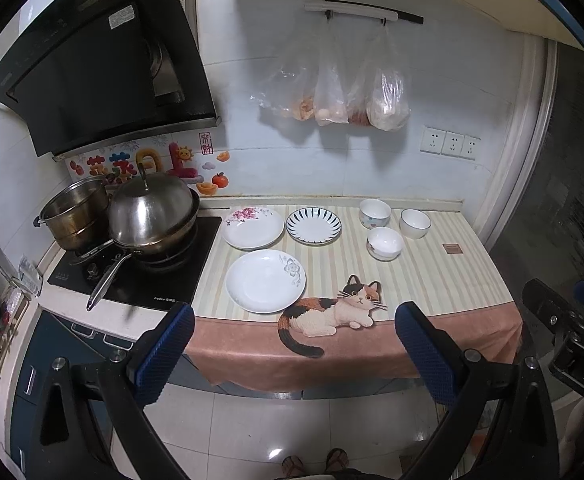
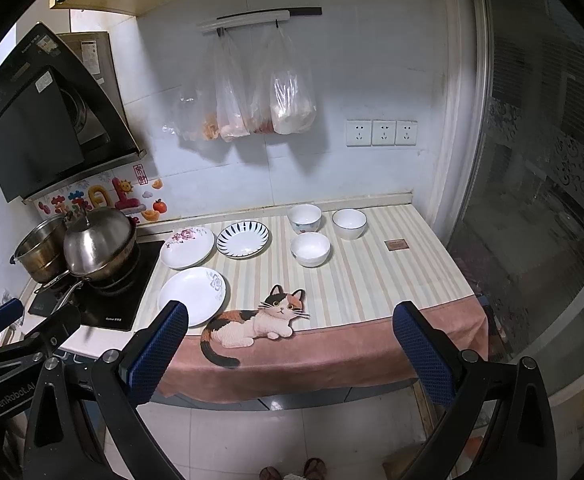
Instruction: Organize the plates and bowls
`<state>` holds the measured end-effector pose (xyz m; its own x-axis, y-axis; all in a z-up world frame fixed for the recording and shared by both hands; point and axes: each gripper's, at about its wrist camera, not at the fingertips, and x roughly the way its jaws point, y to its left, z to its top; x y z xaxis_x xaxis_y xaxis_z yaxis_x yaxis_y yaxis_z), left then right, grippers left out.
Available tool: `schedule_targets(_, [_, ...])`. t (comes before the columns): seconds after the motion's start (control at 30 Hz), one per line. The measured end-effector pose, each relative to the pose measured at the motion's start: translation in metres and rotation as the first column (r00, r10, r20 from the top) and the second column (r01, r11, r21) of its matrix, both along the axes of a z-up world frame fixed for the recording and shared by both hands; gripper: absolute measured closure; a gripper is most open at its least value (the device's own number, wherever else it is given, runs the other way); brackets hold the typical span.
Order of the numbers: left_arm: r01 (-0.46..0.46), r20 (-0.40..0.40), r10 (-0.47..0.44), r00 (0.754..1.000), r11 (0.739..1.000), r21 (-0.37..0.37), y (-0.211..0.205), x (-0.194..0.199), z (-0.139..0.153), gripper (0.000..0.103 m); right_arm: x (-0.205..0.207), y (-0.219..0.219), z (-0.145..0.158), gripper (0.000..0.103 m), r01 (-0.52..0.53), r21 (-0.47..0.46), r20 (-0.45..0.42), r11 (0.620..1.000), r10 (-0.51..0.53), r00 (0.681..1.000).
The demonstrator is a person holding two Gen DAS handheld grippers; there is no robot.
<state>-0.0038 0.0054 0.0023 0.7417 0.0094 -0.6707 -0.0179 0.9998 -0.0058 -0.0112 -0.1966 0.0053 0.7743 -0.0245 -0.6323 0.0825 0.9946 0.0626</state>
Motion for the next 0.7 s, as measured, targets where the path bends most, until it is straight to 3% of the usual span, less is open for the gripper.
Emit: schedule_targets(0.7, [0.002, 0.009, -0.002, 1.0, 1.0, 0.002, 0.0, 0.01, 0.008, 0.0, 0.008, 0.0, -0.001, 0.0, 0.005, 0.007, 0.002, 1.0, -0.005, 1.0])
